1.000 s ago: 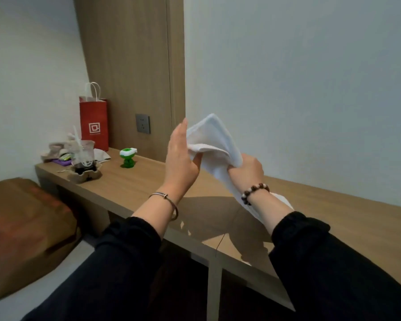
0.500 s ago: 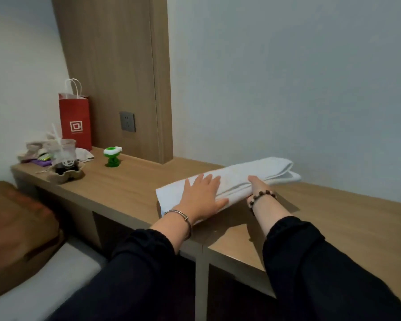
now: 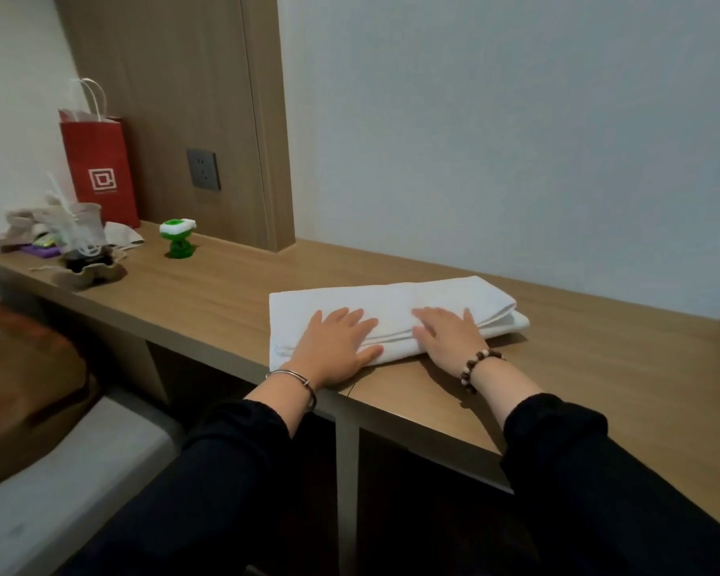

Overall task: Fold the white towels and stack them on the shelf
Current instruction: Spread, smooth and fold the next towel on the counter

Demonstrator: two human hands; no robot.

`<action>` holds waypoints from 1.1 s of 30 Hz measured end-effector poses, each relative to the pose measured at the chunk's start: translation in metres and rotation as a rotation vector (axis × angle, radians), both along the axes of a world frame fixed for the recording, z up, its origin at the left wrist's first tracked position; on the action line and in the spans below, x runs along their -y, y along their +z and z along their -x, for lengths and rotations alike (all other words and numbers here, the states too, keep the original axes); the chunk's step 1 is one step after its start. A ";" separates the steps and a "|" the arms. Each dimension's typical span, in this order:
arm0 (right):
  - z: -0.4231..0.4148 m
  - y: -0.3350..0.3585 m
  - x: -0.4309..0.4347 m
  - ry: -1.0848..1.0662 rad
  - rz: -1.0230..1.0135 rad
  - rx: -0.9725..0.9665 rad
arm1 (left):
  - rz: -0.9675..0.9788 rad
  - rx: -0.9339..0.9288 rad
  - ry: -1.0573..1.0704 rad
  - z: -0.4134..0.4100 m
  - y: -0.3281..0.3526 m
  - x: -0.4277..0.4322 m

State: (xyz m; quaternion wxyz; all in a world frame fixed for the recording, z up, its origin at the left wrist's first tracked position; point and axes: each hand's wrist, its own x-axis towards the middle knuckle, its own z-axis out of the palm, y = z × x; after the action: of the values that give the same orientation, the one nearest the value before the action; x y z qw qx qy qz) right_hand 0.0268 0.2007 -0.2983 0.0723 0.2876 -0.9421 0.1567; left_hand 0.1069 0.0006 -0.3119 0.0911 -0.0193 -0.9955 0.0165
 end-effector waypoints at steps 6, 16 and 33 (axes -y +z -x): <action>0.005 0.003 0.010 0.054 -0.199 0.033 | -0.098 0.011 -0.079 0.002 0.007 0.022; 0.011 -0.015 0.020 0.090 -0.228 0.018 | 0.119 -0.333 -0.196 -0.013 0.024 0.016; 0.025 -0.001 -0.039 -0.446 0.496 -0.170 | -0.144 -0.462 -0.156 -0.025 -0.003 0.007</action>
State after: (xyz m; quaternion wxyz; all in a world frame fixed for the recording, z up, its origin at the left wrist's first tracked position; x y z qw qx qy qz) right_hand 0.0021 0.2394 -0.2989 0.2505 0.0604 -0.9057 0.3367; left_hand 0.1322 -0.0065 -0.3149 0.3185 -0.0852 -0.9423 -0.0576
